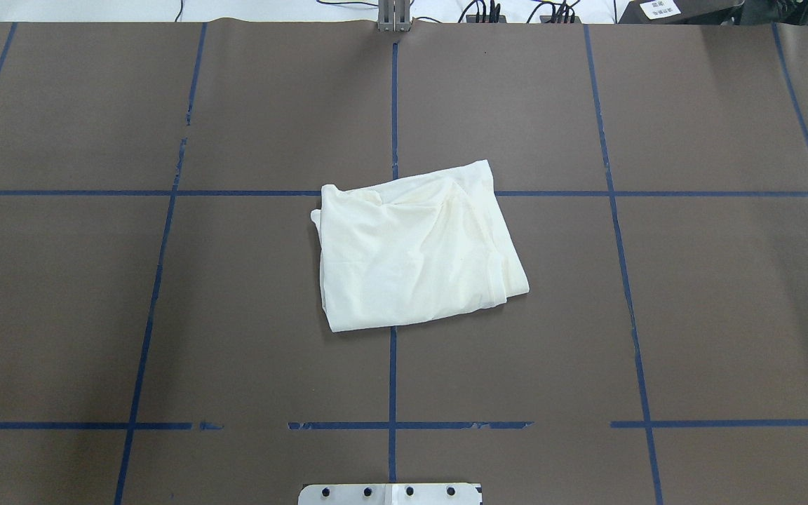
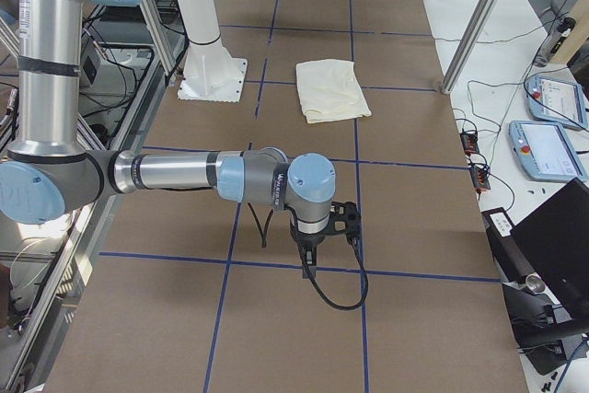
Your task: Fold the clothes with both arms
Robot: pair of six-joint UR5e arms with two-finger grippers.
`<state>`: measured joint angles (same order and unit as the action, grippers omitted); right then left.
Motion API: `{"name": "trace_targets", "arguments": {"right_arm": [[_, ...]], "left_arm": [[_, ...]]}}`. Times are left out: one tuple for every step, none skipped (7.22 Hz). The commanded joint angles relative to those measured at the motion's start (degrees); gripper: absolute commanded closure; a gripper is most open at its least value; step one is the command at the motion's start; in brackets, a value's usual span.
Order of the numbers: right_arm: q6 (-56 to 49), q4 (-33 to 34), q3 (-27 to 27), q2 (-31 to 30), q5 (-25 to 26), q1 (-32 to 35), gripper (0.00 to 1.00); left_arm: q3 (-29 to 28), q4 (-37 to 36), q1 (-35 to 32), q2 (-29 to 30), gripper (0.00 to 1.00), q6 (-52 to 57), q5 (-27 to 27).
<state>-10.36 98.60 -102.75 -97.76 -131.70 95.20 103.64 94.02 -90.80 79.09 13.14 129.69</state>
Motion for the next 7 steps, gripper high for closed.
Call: {"name": "trace_targets", "arguments": {"right_arm": [[-0.36,-0.25,-2.00,-1.55,-0.58,0.34,0.00],[-0.36,-0.42,-2.45,-2.08,-0.31,0.34,0.00],[-0.36,-0.34,-2.37,-2.17,-0.14,0.34,0.00],[-0.19,-0.25,-2.37,-2.35,-0.14,0.34,0.00],[0.07,-0.25,-2.46,-2.35,-0.14,0.34,0.00],[0.42,-0.34,-2.46,-2.26,-0.14,0.34,0.00],[0.51,-0.25,-2.37,-2.26,-0.05,0.25,0.00]], "left_arm": [[-1.86,-1.30,-1.31,0.00,0.00,2.33,0.13],[-2.04,-0.86,-1.31,0.10,0.00,2.76,-0.05],[-2.56,0.88,-0.87,0.44,0.00,2.50,-1.01],[-1.79,2.03,-0.95,0.27,0.00,2.42,-1.02],[-0.56,2.13,-1.22,-0.51,0.00,2.33,-0.67],[-0.81,1.35,-1.13,-0.52,0.00,2.15,-0.75],[-0.99,-0.83,-1.22,-0.69,0.00,1.54,-0.06]]}}
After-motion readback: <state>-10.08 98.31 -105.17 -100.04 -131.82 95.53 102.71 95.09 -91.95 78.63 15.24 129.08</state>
